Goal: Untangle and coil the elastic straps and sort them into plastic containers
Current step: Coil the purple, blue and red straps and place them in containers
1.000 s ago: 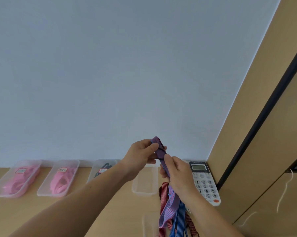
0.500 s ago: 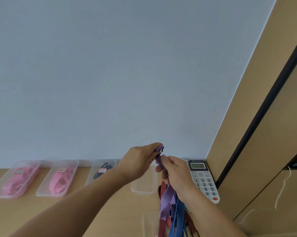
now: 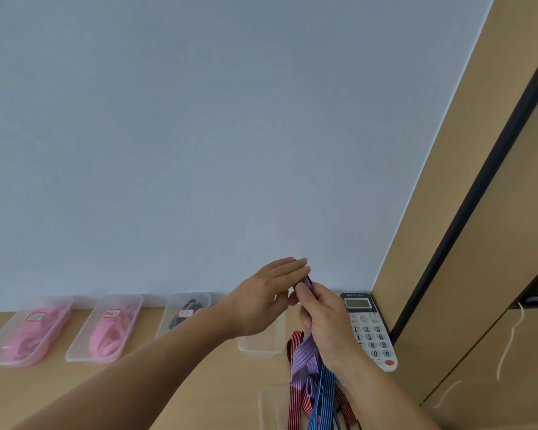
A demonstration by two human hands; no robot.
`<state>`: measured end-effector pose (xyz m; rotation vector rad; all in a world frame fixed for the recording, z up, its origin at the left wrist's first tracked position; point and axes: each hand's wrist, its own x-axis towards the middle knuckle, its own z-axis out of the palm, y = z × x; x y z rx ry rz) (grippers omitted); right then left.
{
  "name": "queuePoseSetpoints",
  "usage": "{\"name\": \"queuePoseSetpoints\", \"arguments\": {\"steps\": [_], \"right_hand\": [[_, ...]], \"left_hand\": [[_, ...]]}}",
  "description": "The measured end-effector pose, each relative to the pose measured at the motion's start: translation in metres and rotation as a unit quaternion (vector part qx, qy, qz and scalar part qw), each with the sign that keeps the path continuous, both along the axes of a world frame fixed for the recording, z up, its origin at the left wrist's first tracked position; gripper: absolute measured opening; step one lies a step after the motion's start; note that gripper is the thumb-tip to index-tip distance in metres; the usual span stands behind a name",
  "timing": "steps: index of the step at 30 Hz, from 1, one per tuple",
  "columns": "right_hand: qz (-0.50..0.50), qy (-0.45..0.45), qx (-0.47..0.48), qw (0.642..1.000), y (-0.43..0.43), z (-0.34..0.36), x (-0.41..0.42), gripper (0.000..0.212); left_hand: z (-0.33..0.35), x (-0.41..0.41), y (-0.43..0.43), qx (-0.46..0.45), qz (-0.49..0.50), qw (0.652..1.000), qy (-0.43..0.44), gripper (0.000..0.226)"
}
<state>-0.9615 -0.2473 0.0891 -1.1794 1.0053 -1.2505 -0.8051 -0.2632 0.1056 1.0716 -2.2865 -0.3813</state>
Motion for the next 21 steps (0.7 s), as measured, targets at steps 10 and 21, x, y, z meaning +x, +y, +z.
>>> {"name": "queuePoseSetpoints", "arguments": {"steps": [10, 21], "right_hand": [[0.002, 0.081, -0.085, 0.993, 0.006, 0.004, -0.015, 0.023], [0.003, 0.072, -0.068, 0.995, 0.009, 0.01, -0.017, 0.035]], "left_hand": [[0.018, -0.021, 0.004, 0.363, 0.006, 0.835, 0.414, 0.032], [0.02, -0.033, 0.003, 0.361, 0.001, 0.812, 0.458, 0.022]]}}
